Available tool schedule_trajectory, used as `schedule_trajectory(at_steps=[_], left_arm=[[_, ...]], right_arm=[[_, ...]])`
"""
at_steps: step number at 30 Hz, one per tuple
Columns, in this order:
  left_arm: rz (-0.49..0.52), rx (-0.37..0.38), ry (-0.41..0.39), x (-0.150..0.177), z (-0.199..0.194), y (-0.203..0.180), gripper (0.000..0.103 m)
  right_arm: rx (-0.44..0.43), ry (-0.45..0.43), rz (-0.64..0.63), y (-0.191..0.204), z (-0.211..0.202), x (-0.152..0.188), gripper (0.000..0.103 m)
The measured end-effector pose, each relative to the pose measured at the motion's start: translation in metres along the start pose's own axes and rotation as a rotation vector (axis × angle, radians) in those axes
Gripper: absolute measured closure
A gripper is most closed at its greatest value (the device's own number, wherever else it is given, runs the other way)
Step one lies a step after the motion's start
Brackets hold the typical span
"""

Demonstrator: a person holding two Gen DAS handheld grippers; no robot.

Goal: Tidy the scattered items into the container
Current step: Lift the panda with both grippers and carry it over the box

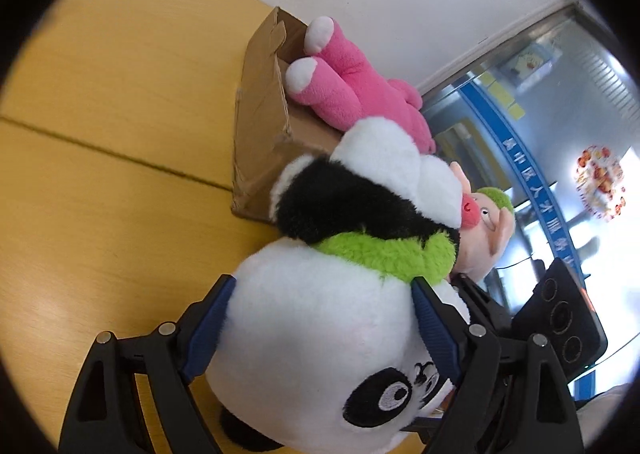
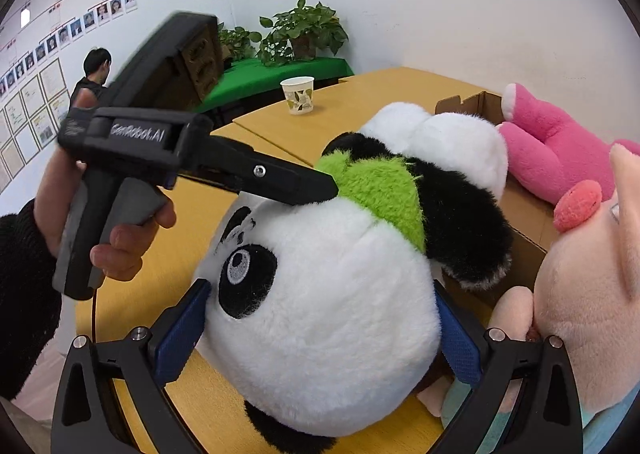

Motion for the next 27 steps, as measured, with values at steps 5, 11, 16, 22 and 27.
schedule_trajectory(at_steps=[5, 11, 16, 22, 27], left_arm=[[0.022, -0.001, -0.015, 0.010, -0.009, -0.017, 0.025], [0.043, -0.037, -0.061, 0.008, -0.031, -0.046, 0.033], [0.084, -0.041, -0.140, -0.013, -0.063, -0.083, 0.033], [0.215, -0.032, -0.259, -0.066, -0.099, -0.147, 0.033], [0.264, 0.009, -0.340, -0.126, -0.108, -0.186, 0.033]], right_arm=[[0.001, 0.005, -0.014, 0.004, -0.003, 0.005, 0.009], [-0.033, -0.057, 0.006, 0.006, -0.020, 0.005, 0.017], [-0.050, -0.122, -0.023, 0.013, -0.050, -0.015, 0.017], [-0.020, -0.232, -0.120, 0.008, -0.103, -0.066, 0.017], [0.053, -0.273, -0.226, -0.012, -0.144, -0.122, 0.017]])
Point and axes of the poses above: each gripper's, at about its wrist camera, not at the fingertips, and z roughly the way its jaws point, y to its left, x to its underside, the point moved 1 cm from there along z, roughly the way its jaws point, and after that the axes turned 12 degrees about -x, right-handed, at the moved point
